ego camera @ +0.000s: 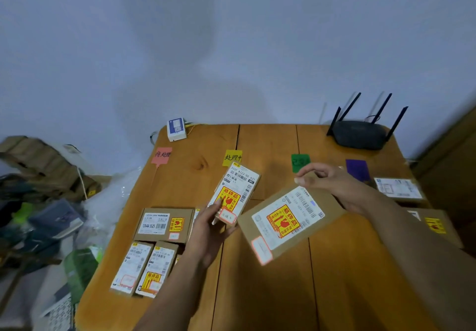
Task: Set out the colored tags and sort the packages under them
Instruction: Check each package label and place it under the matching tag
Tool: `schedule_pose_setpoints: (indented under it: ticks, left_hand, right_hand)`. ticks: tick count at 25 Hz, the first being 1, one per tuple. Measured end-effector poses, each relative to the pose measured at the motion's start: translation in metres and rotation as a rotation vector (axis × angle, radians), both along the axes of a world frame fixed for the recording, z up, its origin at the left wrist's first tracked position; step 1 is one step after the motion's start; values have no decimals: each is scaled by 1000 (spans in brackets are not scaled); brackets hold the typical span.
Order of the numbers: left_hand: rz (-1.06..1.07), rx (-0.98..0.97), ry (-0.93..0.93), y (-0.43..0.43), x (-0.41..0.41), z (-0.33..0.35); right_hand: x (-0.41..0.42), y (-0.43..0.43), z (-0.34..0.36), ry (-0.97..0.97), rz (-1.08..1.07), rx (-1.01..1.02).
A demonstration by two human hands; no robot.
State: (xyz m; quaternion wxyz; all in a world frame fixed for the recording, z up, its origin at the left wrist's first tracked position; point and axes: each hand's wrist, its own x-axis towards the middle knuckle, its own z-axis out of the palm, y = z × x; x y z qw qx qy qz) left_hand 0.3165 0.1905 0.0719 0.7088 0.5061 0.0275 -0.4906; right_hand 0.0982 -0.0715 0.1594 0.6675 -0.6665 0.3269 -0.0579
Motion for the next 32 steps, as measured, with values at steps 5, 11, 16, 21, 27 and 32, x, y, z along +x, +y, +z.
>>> schedule_pose_setpoints:
  ticks: [5,11,16,21,27,32]
  left_hand:
    - [82,43,-50,-52,36,-7]
    - [8,287,-234,-132,90,-49]
    - [-171,441,-367,-185,126,-106]
    - [-240,544,-503,-208,139,-138]
    - [-251,710,-661,-211,137,-157]
    - [-226,819,-707,-204,129,-158]
  right_hand:
    - [5,-15,-26,-18,-141,41]
    - [24,-27,-60,-26,-275,122]
    - [39,-38,-98,9,-414,152]
    - [43,-44,-126,7,-535,216]
    - [42,-50,-129,-16,-608,275]
    - [37,-54,-113,-27,-630,259]
